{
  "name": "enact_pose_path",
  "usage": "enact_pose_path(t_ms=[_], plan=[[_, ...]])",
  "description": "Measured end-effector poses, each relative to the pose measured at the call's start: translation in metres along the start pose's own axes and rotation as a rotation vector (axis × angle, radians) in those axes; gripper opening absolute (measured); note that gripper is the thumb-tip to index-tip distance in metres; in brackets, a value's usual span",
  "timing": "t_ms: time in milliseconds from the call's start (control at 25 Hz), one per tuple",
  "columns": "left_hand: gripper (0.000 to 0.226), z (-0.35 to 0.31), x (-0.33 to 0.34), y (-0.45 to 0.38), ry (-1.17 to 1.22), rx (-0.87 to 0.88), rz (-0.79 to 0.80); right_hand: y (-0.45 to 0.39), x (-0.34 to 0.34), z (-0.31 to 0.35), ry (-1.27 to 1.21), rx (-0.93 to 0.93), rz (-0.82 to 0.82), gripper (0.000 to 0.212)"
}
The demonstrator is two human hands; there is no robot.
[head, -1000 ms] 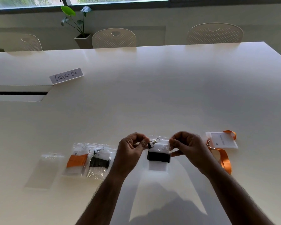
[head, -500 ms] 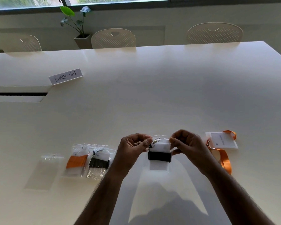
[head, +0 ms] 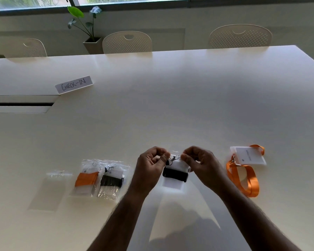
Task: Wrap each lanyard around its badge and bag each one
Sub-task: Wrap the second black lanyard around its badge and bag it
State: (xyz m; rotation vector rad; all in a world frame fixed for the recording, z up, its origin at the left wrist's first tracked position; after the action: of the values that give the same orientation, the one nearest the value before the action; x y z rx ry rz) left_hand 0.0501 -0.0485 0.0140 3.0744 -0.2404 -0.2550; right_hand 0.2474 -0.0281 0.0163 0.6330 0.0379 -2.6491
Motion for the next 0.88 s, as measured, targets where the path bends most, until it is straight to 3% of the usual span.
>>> enact_pose_path(t_ms=[200, 400, 560, 680, 880], plan=[[0.009, -0.001, -0.001, 0.002, 0.056, -0.027, -0.003, 0.003, 0.005, 0.000, 0.040, 0.002, -0.045, 0.011], [0.025, 0.003, -0.008, 0.007, 0.281, -0.101, 0.030, 0.005, 0.005, 0.002, -0.309, 0.020, 0.013, 0.009], [0.023, 0.003, -0.016, 0.012, 0.278, -0.115, -0.028, 0.008, 0.020, -0.001, -0.553, 0.025, 0.162, 0.026], [0.025, 0.008, -0.028, 0.016, 0.291, -0.123, -0.091, 0.009, 0.036, -0.002, -0.599, 0.044, 0.277, 0.034], [0.016, 0.018, -0.050, 0.030, 0.237, -0.109, -0.148, 0.003, 0.062, 0.003, -0.594, 0.046, 0.272, 0.032]])
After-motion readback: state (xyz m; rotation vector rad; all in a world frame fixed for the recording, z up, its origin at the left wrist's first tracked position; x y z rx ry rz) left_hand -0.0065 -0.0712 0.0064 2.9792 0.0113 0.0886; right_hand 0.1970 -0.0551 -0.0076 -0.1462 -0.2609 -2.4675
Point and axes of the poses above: each hand's wrist, its own y-axis away from the middle knuckle, its own x-axis out of the palm, z = x × y, the point moved 4 cm from there along -y, towards the middle knuckle, and after that the axes turned 15 degrees about z, right-handed, at the moved point
